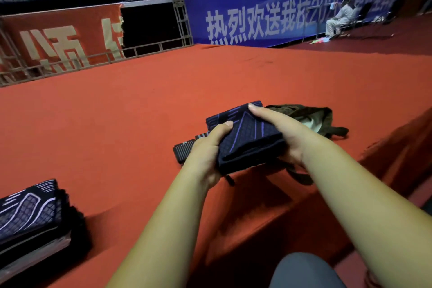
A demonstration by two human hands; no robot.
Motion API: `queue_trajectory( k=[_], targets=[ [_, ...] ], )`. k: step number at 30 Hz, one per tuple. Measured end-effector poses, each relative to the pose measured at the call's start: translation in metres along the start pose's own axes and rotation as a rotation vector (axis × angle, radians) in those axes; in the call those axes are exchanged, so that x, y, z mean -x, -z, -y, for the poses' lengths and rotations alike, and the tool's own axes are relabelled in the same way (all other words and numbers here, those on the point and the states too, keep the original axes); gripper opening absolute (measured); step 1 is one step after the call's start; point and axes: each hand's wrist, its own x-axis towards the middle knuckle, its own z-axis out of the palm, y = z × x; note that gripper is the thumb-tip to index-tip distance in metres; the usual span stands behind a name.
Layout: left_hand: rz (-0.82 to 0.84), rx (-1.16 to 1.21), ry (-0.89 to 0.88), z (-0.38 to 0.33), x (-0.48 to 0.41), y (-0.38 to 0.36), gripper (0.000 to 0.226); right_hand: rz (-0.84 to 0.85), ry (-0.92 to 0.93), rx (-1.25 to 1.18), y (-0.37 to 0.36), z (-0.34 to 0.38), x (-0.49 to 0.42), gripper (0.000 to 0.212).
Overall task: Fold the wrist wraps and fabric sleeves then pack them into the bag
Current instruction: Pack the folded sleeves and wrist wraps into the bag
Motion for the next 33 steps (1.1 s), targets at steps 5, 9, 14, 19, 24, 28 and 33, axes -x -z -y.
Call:
queue_trajectory(
  k=[5,9,14,19,24,28,33],
  targets=[
    [0.069,-0.26,-0.076,0.019,-0.041,-0.059,0.037,-0.074,-0.026,-0.093,0.074,0.006,0.001,0.049],
    [0.175,-0.471,-0.145,0.03,-0.068,-0.099,0.04,-0.167,-0.013,-0.115,0.131,0.005,-0.005,0.058],
    [-0.002,-0.828,-0.4,0.03,-0.109,-0.125,0.06,-0.229,0.0,-0.11,0.187,0.009,-0.018,0.041],
    [-0.037,-1.38,-0.77,0.028,-0.172,-0.121,0.043,-0.317,0.034,-0.149,0.227,0.004,-0.042,0.054],
    [0.066,-2.093,-0.818,0.026,-0.199,-0.136,0.031,-0.334,0.13,-0.243,0.236,0.001,-0.068,0.047],
    [0.096,-1.878,-0.608,0.018,-0.237,-0.132,0.017,-0.338,0.208,-0.14,0.236,0.006,-0.09,0.062],
    [0.117,-1.277,-0.515,-0.005,-0.253,-0.111,0.036,-0.364,0.309,0.029,0.224,0.015,-0.12,0.059]
  ],
)
